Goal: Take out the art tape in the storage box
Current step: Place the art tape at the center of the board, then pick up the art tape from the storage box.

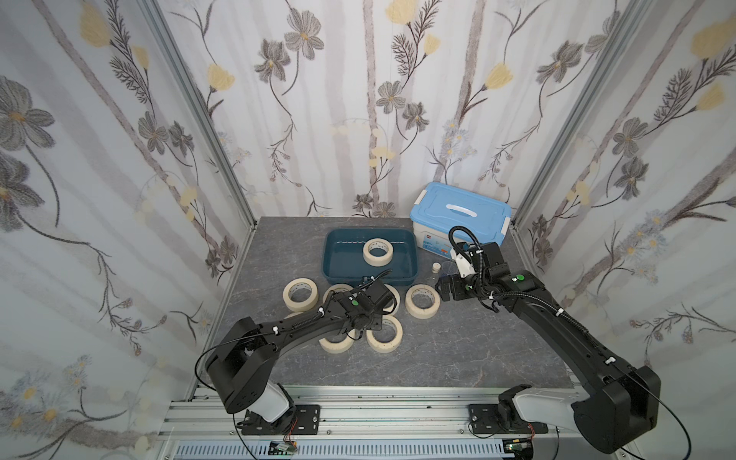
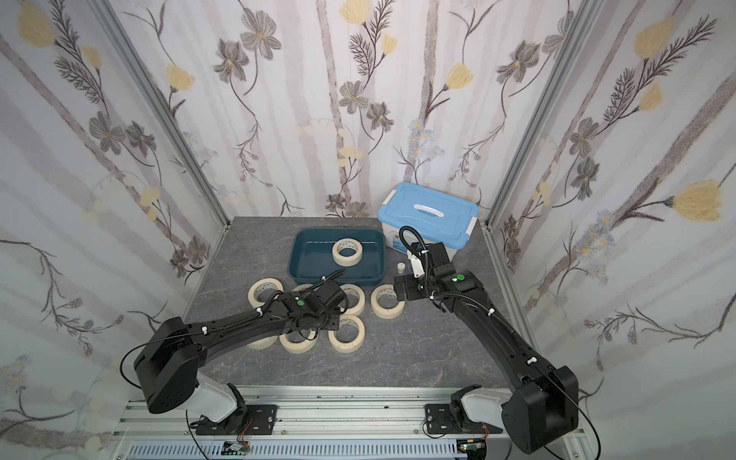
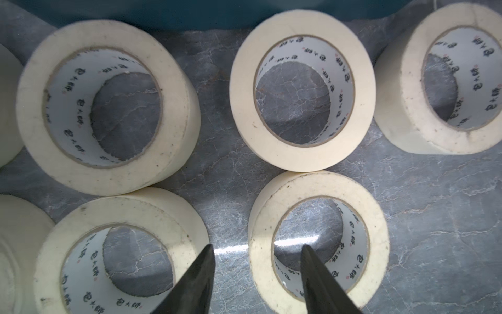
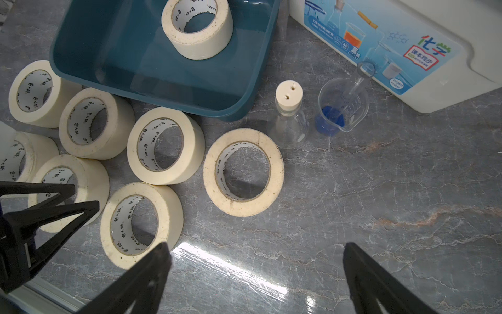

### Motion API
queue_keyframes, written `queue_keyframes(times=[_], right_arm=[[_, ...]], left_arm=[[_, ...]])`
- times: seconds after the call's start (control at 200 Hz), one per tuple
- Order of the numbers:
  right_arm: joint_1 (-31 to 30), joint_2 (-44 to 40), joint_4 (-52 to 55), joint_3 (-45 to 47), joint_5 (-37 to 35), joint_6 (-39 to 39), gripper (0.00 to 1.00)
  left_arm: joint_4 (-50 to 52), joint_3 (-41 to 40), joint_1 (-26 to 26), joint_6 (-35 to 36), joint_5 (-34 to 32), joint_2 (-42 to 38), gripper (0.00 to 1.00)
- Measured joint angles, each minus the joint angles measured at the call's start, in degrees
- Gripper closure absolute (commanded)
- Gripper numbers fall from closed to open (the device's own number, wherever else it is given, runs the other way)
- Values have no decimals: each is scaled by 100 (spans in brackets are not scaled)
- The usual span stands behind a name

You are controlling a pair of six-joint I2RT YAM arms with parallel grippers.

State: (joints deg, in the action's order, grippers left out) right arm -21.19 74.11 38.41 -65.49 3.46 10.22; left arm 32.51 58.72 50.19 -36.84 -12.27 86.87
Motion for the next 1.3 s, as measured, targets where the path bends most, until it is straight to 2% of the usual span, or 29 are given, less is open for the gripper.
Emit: queue_keyframes(times=[0.375,0.525,0.679,1.009,1.174,1.299], right_arm=[[-444,1582,-11,-1423,-116,177,2],[-603,2391,-22,-2138,-129,177,3],[-656,3136,-20,-2857,-111,219,4],[-702,4559,-15,-4212,-205,435,6],[-702,5235,-17,-4863,-295,592,14],[-710,5626,-13,-5268,-350,734,16]], left_arm=[[72,0,0,-66,-1010,-590,21],[90,-4,0,-48,-1207,-776,9],[9,-120,0,85,-1314,-1097,0],[-282,-236,0,529,-1364,-1635,0],[-402,-356,0,647,-1362,-1902,0],[-450,-442,-2,686,-1362,-2048,0]])
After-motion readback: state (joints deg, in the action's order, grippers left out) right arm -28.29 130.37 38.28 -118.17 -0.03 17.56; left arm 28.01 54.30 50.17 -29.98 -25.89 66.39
